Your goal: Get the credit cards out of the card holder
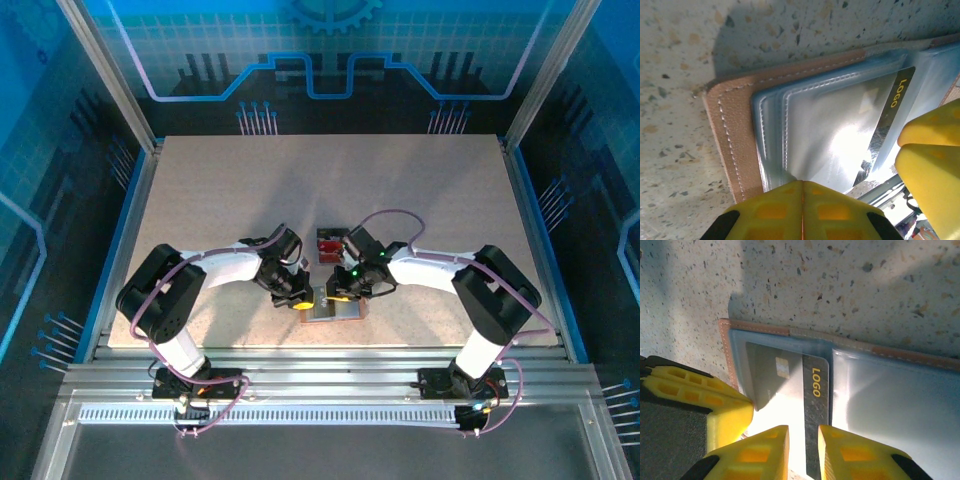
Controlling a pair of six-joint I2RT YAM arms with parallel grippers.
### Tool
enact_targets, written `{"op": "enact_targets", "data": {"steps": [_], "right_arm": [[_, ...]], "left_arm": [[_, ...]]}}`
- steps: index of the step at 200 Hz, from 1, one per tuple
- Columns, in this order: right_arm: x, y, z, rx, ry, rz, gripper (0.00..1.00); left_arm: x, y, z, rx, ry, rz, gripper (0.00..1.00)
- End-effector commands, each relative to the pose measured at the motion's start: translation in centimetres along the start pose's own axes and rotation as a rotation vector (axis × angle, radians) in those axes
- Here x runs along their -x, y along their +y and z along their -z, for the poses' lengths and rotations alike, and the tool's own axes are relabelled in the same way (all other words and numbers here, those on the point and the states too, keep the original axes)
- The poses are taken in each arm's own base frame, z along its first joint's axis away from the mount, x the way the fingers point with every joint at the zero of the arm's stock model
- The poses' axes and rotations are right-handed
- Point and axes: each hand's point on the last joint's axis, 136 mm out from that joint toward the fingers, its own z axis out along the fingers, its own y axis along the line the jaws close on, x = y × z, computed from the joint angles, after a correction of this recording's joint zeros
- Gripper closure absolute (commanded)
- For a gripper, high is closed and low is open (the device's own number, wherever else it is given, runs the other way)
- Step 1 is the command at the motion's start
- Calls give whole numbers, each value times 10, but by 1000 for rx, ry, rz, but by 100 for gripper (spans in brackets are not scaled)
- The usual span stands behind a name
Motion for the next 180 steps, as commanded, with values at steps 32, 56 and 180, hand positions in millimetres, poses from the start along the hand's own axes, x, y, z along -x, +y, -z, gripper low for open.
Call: {"op": "enact_targets", "data": {"steps": [32,56,180], "right_arm": [[-8,-19,-7,-26,37,-33,78],[-9,-18,-8,-12,42,-32,77],[-10,-10,-11,74,44,-52,79]], "left_arm": [[-4,14,-3,52,20,9,93],[-4,14,-3,52,19,8,93],[-5,15,-4,50,19,10,93]]}}
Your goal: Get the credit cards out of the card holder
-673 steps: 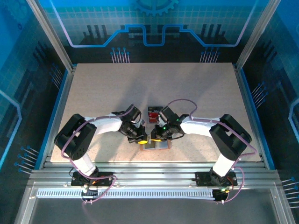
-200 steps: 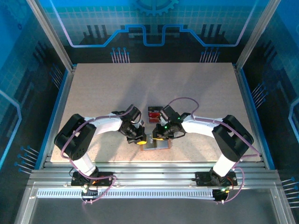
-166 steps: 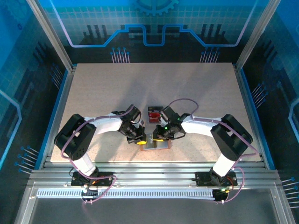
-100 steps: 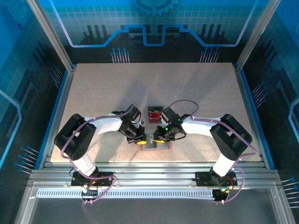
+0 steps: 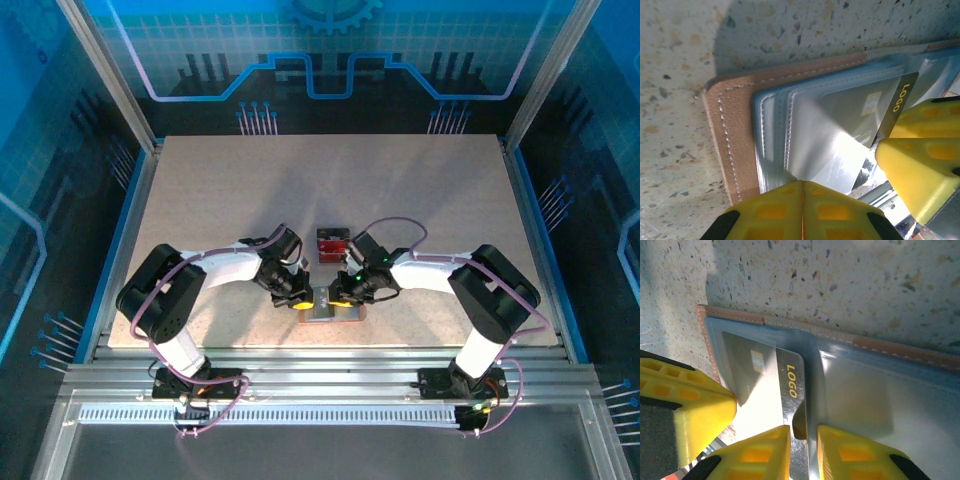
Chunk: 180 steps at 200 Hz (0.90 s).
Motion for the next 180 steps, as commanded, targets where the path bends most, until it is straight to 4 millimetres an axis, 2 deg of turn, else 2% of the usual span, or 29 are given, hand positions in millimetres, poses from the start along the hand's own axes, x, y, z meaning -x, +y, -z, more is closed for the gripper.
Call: {"op": "enact_targets", "data": {"steps": [1,79,180], "right_arm": [[-1,-2,-3,23,15,-26,79],[0,8,7,52,-4,-14,81],[-2,-7,7,9,-12,-28,90]], "left_arm": [[-5,15,-4,50,20,9,93],[-5,14,-3,48,18,10,93],[-7,15,0,51,13,8,93]]}}
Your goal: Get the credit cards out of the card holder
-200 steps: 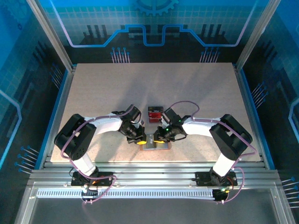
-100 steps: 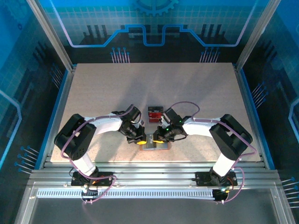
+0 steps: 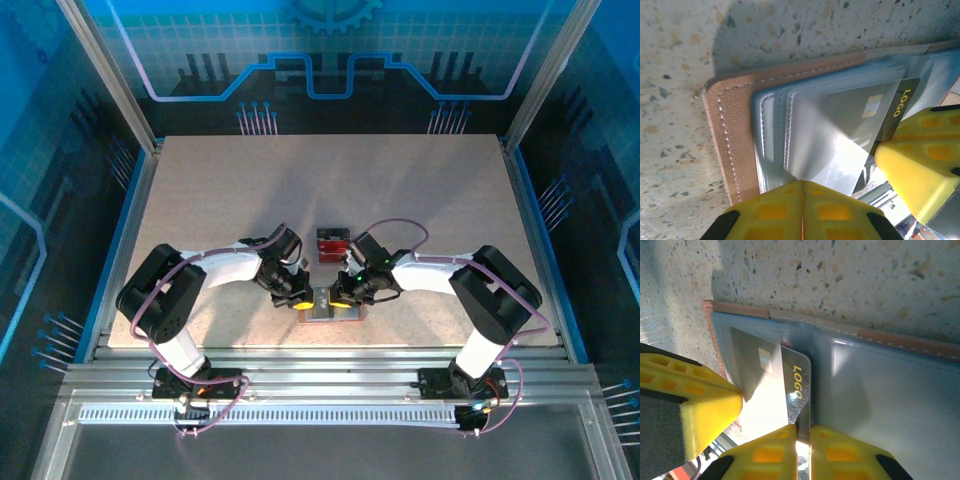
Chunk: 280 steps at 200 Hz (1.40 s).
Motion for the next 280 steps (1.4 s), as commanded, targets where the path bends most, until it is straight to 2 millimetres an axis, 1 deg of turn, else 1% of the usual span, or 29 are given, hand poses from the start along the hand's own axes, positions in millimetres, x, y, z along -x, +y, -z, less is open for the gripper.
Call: {"op": "enact_targets", "data": {"steps": [1,61,145,280], "right_arm": [[1,-9,6,-16,-16,-15,90],[2,-18,17,-36,-27,-18,93],[4,-35,40,-101,-37,-7,96],[8,-27,47,-106,-46,12,97]], "left_arm": [[-7,15,0,51,13,8,93],[-7,14,2,54,10,8,93],[-8,14,4,52,4,11,93],[-8,11,5,43,0,8,93]]}}
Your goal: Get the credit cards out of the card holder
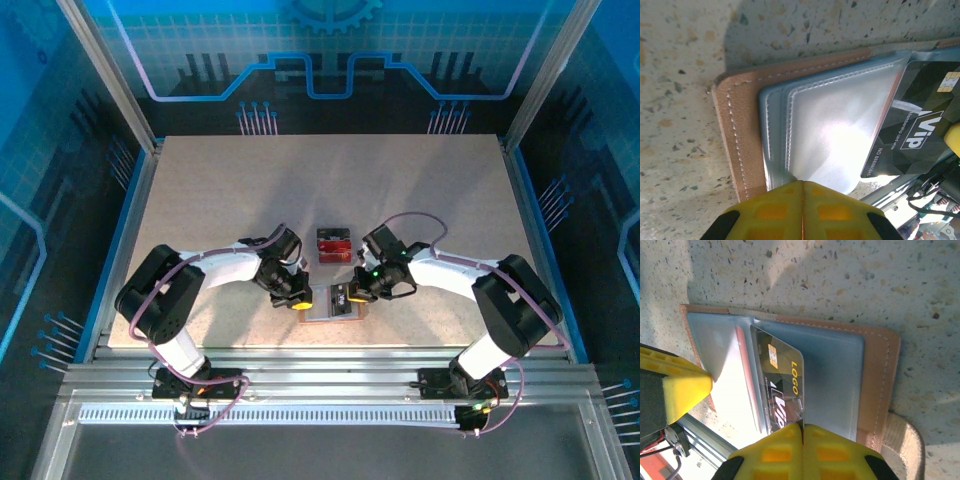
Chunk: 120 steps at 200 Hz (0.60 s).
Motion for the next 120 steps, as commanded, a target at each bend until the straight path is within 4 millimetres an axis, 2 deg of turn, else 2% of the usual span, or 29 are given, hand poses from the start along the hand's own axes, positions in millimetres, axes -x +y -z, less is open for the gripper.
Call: {"op": "enact_targets", "data": {"steps": [1,31,76,120], "right_arm": [[3,0,7,-15,-12,3,97],[1,7,4,8,-5,3,96],[-2,22,4,47,-6,7,86],[-5,32,5,62,-12,9,86]], "left_arm": [[-8,9,4,27,6,3,93],[-7,7,4,20,5,0,92],[-7,5,4,9,4,2,90],[-7,1,6,-2,1,-1,90]]}}
